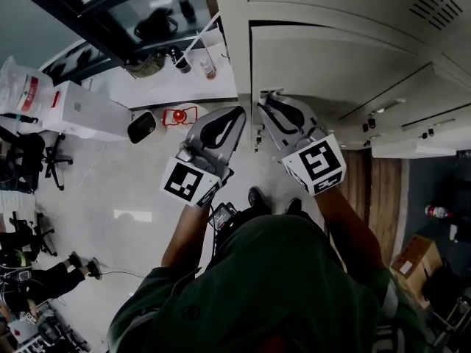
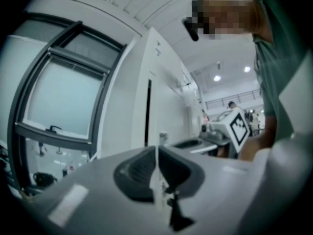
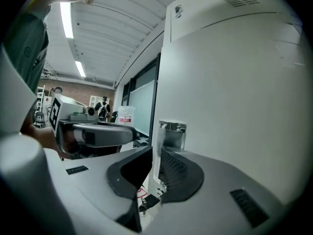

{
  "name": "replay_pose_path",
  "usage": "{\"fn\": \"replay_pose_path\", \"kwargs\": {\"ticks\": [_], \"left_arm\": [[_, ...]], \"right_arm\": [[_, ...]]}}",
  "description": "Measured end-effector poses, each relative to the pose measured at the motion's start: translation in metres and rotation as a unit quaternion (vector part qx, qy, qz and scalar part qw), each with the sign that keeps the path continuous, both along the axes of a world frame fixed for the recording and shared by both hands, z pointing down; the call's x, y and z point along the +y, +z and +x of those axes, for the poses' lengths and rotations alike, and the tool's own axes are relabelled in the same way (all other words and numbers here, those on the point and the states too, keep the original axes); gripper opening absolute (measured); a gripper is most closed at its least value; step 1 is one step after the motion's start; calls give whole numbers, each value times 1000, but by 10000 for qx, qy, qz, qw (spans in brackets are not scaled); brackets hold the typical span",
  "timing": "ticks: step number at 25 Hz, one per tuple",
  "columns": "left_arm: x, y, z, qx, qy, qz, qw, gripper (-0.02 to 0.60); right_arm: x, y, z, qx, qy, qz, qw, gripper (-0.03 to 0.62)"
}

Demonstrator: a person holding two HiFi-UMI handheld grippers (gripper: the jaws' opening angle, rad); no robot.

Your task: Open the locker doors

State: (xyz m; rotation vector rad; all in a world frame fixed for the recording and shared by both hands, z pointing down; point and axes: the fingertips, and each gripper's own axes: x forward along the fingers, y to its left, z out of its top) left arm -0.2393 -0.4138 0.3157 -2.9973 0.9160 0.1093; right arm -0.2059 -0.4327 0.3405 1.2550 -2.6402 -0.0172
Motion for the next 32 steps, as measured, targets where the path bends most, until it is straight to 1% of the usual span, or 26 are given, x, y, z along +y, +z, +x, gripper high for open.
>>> {"fn": "replay_pose_path", "kwargs": {"ticks": [2, 7, 9, 11, 12, 14, 17, 21, 24, 29, 30, 32], "left_arm": [[-1, 1, 2, 61, -52, -10, 10000, -2], [11, 15, 10, -137, -7, -85, 9999, -2], [23, 8, 18, 3, 30, -53, 10000, -2], [38, -3, 25, 248, -33, -6, 9997, -6], [46, -4, 27, 296, -63, -16, 9995, -6], [61, -4, 32, 269, -116, -44, 9996, -6], [81, -5, 41, 128, -263, -26, 9996, -8], [114, -7, 65, 28, -370, -33, 9993, -8], [142, -11, 90, -32, -307, -10, 9995, -11], [178, -8, 140, -164, -188, 76, 9997, -10], [183, -7, 150, -188, -159, 101, 9996, -11], [192, -5, 169, -241, -92, 168, 9995, -9]], "right_arm": [[13, 0, 1, -33, -120, -69, 9999, 45], [45, 0, 3, -139, -418, -274, 9987, 41], [58, 0, 5, -218, -485, -321, 9981, 41], [73, 1, 10, -251, -589, -368, 9973, 41], [81, 1, 12, -265, -654, -384, 9968, 41], [98, 1, 18, -316, -785, -396, 9956, 41], [121, -1, 28, -408, -977, -443, 9934, 41], [155, -1, 53, -409, -1194, -547, 9905, 42], [179, -3, 78, -453, -1153, -578, 9906, 43], [212, -1, 130, -526, -910, -575, 9928, 42], [218, -1, 140, -533, -848, -559, 9934, 24], [225, 0, 159, -556, -728, -518, 9944, 21]]}}
